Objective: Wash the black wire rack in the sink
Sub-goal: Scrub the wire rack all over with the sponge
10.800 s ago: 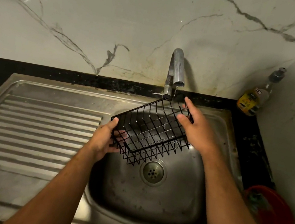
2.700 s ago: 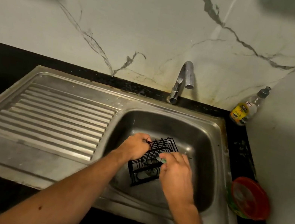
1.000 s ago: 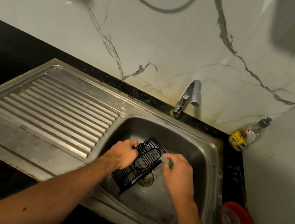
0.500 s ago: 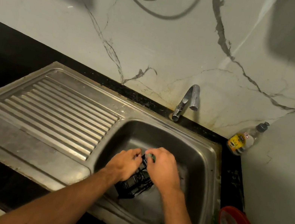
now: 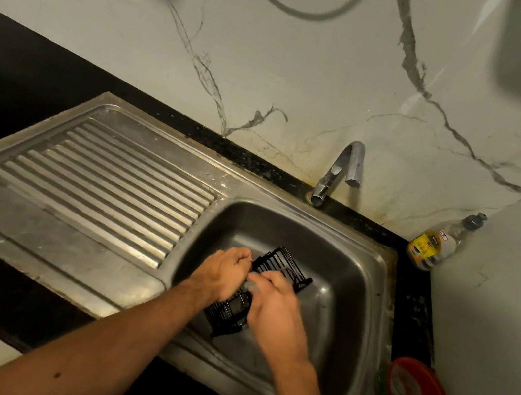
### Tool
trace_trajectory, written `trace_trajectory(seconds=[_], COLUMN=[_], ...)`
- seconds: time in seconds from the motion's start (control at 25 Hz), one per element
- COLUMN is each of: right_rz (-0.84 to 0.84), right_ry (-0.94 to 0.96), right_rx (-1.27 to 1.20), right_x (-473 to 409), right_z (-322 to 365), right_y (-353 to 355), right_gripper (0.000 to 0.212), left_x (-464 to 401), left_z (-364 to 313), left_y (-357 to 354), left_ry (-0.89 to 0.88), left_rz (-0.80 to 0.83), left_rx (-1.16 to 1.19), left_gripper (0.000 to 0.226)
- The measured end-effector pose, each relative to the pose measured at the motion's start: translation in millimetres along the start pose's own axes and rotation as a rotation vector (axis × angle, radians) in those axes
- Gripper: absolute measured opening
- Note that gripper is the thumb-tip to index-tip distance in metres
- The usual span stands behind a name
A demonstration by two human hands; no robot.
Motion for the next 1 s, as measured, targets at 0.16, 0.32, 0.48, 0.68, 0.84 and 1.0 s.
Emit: trace_trajectory(seconds=[0.16,0.32,0.48,0.68,0.84,1.0], right_rz=[-0.101,-0.212,-0.041,-0.089,-0.058,0.029], right_ry=[-0.135,-0.198,0.001,-0.061,-0.031,-0.028], right_rx=[-0.003,-0.154,-0.221,-0.155,-0.289,-0.268], right_x=[-23,-19,9,1,7,20], right_z=[-41,-28,-7,-31,-20,-26], right_y=[14,14,4,15,9,15], right_gripper=[0.030,0.018,0.016,0.017,0.018,0.022], left_x=[0,3,1,7,4,7], left_z=[4,-1,1,-4,0,1], left_y=[2,-2,-3,-4,0,-2], left_ry=[0.022,-0.001,-0.021,-0.025,-0.003,-0.010], left_rz=[0.001,0.015,0.026,0.019,0.000,-0.015], left_rx=[0.049,0.027,0.023,-0.022,-0.012,-0.037], left_gripper=[0.025,0.024,0.025,0.023,0.023,0.023])
Point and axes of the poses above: each hand's wrist, its own x-axis away from the middle knuckle, its own y-axis out of the back of the hand, z = x × y, the point moved 4 cm from there along -x, towards the middle knuckle, and after that the axes turned 7 degrees about -z, right-handed, at the moved point
